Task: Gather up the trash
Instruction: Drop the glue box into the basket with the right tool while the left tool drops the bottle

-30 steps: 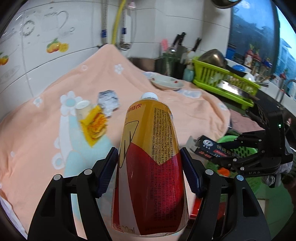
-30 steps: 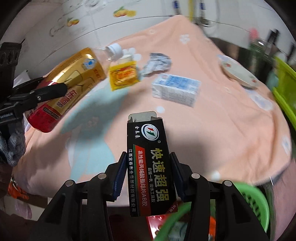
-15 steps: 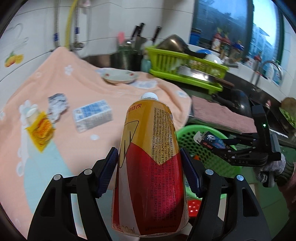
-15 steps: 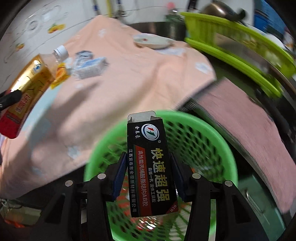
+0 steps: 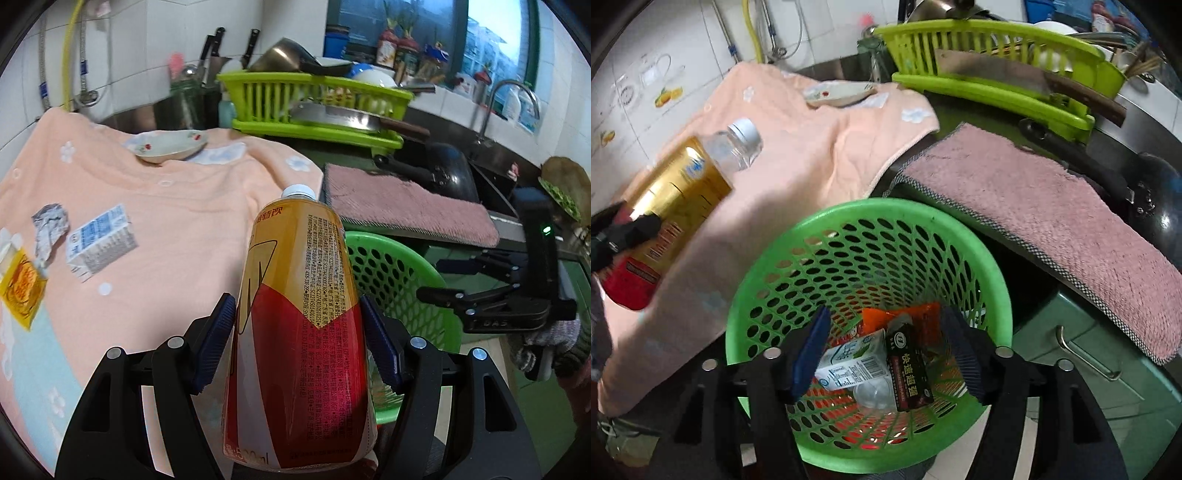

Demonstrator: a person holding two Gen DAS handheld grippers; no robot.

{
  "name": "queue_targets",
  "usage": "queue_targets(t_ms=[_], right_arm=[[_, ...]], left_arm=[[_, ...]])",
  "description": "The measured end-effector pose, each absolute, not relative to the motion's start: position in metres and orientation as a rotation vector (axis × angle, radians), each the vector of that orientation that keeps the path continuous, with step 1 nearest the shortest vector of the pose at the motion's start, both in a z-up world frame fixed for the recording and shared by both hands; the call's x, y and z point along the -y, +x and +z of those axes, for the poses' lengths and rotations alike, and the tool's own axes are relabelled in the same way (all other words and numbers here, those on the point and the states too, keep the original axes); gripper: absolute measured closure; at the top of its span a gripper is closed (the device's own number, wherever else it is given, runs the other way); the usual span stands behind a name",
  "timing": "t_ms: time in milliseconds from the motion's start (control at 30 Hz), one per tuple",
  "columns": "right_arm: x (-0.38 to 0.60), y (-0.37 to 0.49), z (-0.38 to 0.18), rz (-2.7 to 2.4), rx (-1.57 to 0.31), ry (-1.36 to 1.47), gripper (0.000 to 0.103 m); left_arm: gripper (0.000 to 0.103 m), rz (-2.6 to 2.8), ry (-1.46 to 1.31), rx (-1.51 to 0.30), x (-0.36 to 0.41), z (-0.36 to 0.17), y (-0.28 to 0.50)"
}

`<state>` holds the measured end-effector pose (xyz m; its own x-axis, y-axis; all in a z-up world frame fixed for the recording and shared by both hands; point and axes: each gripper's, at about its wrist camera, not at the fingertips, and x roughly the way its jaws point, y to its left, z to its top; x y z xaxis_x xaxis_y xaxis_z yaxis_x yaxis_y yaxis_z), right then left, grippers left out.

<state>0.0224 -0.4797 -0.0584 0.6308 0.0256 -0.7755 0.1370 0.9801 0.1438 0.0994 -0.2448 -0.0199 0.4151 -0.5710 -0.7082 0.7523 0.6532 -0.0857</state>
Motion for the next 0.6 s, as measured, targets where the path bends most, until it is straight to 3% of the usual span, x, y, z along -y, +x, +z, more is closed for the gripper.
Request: queue_targets(t_ms=[600], right_arm=[[0.48, 0.008, -0.047, -0.063, -0.825, 0.216, 0.033]], left_arm=[[0.034, -0.914, 0.273, -0.818, 0.286, -0.051, 0.102]])
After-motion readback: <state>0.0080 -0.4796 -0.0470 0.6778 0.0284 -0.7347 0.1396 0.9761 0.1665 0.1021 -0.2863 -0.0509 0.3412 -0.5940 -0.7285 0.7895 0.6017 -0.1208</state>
